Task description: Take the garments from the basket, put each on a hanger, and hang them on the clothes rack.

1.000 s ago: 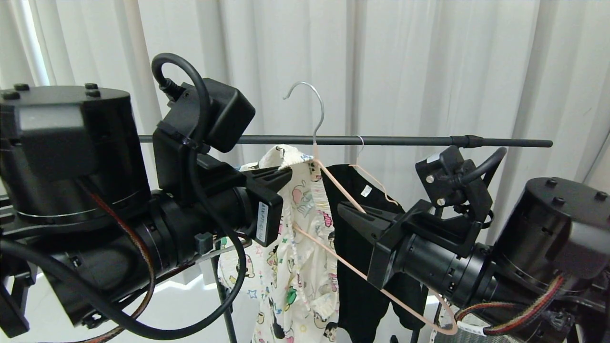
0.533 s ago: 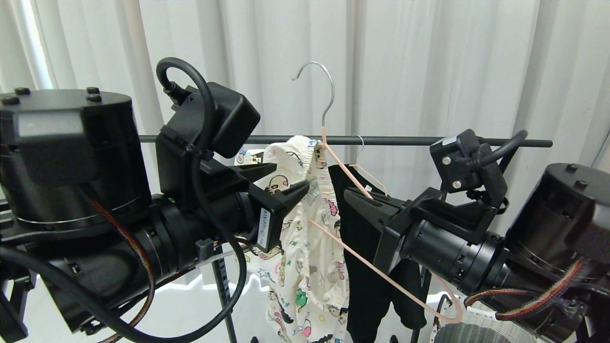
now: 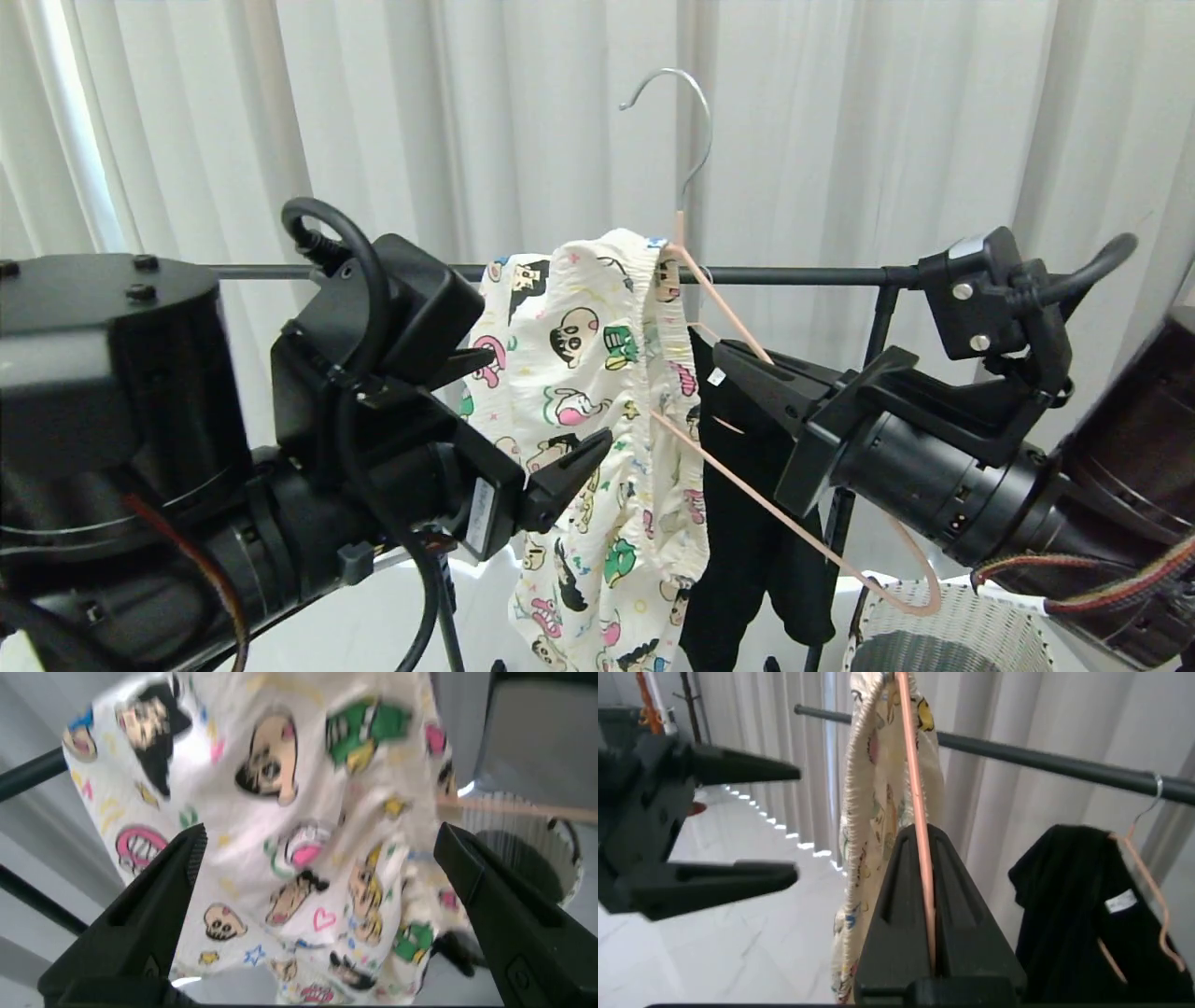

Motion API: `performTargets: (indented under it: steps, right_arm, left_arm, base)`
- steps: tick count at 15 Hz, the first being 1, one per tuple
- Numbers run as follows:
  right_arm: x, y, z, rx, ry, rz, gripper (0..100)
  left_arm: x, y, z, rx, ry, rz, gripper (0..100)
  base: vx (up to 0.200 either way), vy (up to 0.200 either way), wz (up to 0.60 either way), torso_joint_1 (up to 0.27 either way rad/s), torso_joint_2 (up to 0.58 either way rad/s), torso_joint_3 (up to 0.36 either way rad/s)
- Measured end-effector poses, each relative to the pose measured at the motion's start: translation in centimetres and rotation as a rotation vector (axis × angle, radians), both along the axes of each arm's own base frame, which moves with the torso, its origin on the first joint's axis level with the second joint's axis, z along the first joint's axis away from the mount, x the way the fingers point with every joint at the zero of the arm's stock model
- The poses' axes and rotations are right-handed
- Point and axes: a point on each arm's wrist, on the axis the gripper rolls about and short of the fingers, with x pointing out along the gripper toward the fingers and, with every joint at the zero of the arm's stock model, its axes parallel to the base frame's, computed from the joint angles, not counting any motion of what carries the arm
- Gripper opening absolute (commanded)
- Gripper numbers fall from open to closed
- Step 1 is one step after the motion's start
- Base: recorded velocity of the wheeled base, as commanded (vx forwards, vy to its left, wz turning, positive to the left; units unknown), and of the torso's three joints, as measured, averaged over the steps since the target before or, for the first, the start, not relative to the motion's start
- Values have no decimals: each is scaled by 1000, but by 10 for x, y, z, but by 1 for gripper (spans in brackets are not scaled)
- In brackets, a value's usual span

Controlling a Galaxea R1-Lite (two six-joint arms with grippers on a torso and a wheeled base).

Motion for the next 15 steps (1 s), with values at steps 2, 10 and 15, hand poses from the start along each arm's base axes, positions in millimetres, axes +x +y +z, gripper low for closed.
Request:
performTargets:
  steps: [2,10,15]
  right_arm:
    - [-5,-7,-9,-6,-35,-6,0]
    - [-39,-28,-57,-101,-13,87,0]
    - [-80,-32,-75,-154,-17,258,0]
  left_arm:
    - [-12,12,-3,36,-26,-26,100]
    - [-40,35,-2,15,-77,-277,100]
    - [-56,49,-21,42,-63,-391,100]
  base:
    - [0,0,0,0,0,0]
    - [0,0,0,0,0,0]
    - [0,0,0,0,0,0]
